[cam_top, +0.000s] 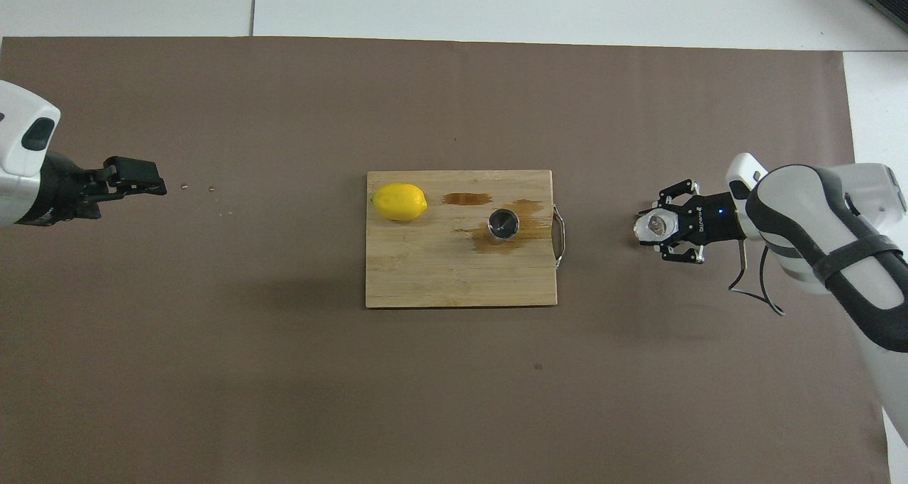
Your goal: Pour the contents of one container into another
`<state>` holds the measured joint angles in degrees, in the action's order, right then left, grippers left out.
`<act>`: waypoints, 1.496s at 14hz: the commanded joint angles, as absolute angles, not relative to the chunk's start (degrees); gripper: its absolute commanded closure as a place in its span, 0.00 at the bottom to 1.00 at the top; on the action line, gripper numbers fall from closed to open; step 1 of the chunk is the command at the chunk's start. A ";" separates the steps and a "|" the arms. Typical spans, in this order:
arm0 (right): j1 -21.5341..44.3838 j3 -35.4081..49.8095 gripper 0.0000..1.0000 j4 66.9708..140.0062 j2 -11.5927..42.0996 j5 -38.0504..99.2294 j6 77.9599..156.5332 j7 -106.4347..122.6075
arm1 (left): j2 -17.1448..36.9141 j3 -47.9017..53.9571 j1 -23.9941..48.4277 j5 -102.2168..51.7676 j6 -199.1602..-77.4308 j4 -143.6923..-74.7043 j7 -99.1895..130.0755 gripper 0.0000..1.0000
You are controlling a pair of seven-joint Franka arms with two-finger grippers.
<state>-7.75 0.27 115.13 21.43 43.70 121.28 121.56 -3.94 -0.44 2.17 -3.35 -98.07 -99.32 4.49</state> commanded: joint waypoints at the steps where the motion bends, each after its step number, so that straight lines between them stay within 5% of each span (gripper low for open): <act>1: -5.64 0.79 0.70 115.40 18.29 44.48 121.46 118.15 | -3.96 -1.15 3.52 -1.93 -90.64 -93.71 2.81 0.00; 11: 14.05 0.79 0.70 106.18 12.04 21.73 122.17 77.99 | -4.57 0.79 2.11 0.62 -89.74 -93.78 2.02 0.00; 21: 21.44 0.88 0.70 105.73 11.95 2.92 125.68 64.69 | -6.24 0.79 2.37 -0.97 -88.94 -96.06 2.37 0.00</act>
<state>21.11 0.74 105.67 11.95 6.03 124.86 66.63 -4.50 0.57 2.57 -0.78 -89.05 -94.27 2.58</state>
